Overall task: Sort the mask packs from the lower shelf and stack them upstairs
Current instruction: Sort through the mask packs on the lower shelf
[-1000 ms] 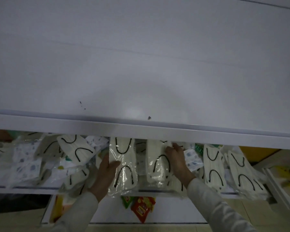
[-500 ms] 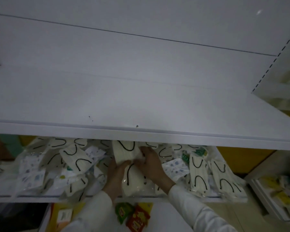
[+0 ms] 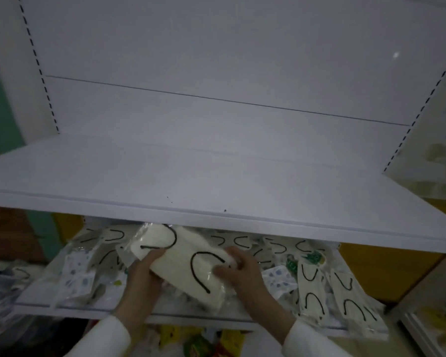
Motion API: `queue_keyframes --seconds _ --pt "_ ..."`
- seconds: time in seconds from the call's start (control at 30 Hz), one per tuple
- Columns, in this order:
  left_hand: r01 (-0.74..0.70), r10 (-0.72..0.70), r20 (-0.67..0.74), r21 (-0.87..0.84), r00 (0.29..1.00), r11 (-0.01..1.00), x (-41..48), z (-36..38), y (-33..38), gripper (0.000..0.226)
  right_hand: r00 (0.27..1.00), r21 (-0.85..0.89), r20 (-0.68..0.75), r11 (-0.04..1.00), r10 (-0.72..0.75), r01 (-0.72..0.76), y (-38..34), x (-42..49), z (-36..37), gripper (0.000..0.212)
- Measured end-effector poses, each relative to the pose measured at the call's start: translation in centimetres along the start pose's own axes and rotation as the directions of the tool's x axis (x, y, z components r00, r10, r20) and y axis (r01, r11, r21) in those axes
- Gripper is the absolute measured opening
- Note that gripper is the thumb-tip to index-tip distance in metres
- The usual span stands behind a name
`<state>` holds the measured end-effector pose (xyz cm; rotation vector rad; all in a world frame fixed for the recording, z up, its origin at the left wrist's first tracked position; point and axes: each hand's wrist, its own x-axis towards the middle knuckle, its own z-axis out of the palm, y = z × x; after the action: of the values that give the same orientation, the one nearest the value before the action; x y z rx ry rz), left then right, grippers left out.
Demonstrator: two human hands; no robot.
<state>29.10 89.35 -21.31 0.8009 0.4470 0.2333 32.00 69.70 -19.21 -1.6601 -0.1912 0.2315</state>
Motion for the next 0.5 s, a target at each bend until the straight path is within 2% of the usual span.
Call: queue_keyframes --seconds 0.07,0.13,0.2,0.23,0.33,0.4,0.5 --pt "-0.074 0.063 0.125 0.078 0.990 0.994 -1.0 -1.4 3.5 0.021 0.982 -0.180 0.130 0.971 -0.135 0.158 -3.2 -0.6 -2.0 0.022" --pt "-0.147 0.093 0.292 0.169 0.952 0.975 -2.0 -1.0 6.8 0.048 0.943 -0.293 0.204 0.903 -0.263 0.315 -6.7 -0.7 -3.8 0.017" --pt "-0.250 0.126 0.405 0.269 0.905 0.930 -2.2 1.0 9.3 0.078 0.898 -0.375 0.194 0.816 -0.395 0.440 -10.4 -0.1 -5.2 0.020" --pt "-0.327 0.182 0.416 0.311 0.891 0.892 -2.0 2.7 10.3 0.075 0.875 -0.405 0.176 0.777 -0.452 0.482 -12.1 0.4 -5.8 0.022" --pt "-0.562 0.377 0.440 0.442 0.815 0.699 -0.3 8.3 12.4 0.035 0.813 -0.477 0.070 0.697 -0.578 0.536 -15.3 3.1 -7.3 0.035" --pt "-0.606 0.421 0.443 0.480 0.792 0.635 2.0 11.2 12.3 0.030 0.816 -0.443 -0.061 0.748 -0.575 0.494 -15.7 5.3 -7.7 0.050" --pt "-0.553 0.430 0.349 0.519 0.833 0.652 5.2 13.2 10.5 0.030 0.859 -0.285 -0.189 0.864 -0.475 0.415 -14.0 8.1 -7.6 0.064"
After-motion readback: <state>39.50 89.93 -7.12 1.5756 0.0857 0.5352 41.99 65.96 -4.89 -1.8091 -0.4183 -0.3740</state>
